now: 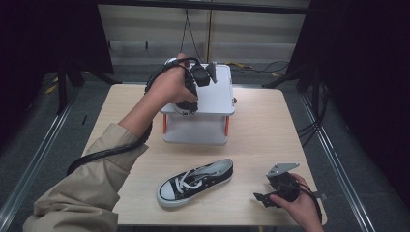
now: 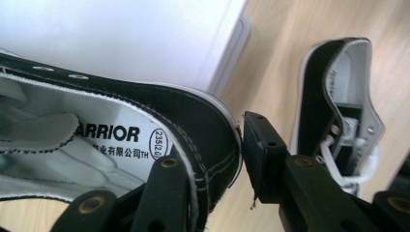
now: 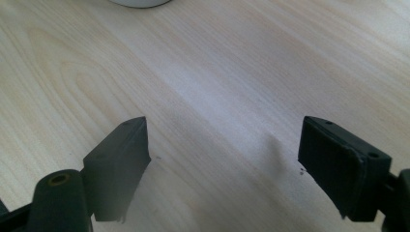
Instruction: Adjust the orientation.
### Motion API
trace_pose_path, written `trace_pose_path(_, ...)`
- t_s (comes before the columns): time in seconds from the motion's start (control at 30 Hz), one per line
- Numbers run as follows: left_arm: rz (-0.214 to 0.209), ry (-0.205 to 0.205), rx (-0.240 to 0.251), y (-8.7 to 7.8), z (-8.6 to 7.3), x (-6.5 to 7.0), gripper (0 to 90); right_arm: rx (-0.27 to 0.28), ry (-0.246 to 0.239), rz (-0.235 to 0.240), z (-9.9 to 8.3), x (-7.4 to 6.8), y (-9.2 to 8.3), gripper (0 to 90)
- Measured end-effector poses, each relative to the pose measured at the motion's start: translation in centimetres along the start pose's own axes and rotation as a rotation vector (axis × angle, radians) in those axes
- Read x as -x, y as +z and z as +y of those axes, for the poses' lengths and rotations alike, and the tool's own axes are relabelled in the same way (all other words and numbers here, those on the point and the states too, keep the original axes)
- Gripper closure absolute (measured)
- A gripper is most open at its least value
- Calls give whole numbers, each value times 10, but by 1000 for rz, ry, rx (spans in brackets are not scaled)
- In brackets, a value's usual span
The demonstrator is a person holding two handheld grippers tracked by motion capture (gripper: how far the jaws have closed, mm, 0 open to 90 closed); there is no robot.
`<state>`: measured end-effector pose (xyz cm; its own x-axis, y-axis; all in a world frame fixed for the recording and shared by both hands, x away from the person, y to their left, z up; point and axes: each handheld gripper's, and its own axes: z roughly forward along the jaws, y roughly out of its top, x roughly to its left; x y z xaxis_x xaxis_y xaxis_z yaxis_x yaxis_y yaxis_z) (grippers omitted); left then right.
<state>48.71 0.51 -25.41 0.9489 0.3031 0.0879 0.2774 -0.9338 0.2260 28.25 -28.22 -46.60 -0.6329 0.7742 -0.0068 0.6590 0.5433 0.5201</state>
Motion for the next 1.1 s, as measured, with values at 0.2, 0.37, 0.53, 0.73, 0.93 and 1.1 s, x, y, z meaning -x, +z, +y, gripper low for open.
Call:
trace_pose_path(0.2, -24, 16, 1, 13, -1, -5, 704, 1, -6, 0, 1, 0, 1, 180)
trace_pose_path(0.37, -12, 6, 21, 13, -6, -5, 700, -1, -14, 1, 3, -2, 2, 181)
trace_pose_path(0.53, -2, -13, 33, 15, -12, -3, 698, -2, -17, -2, 4, -3, 2, 181)
trace_pose_path(0.73, 5, -57, 61, 15, -16, -2, 690, 3, -15, -3, 4, -3, 0, 182)
trace_pose_path(0.93, 27, -166, 114, 16, -15, -3, 648, 4, -17, 0, 3, -3, 1, 183)
trace_pose_path(1.1, 18, -200, 101, 22, -14, -3, 661, 5, -16, 2, 4, -3, 1, 183)
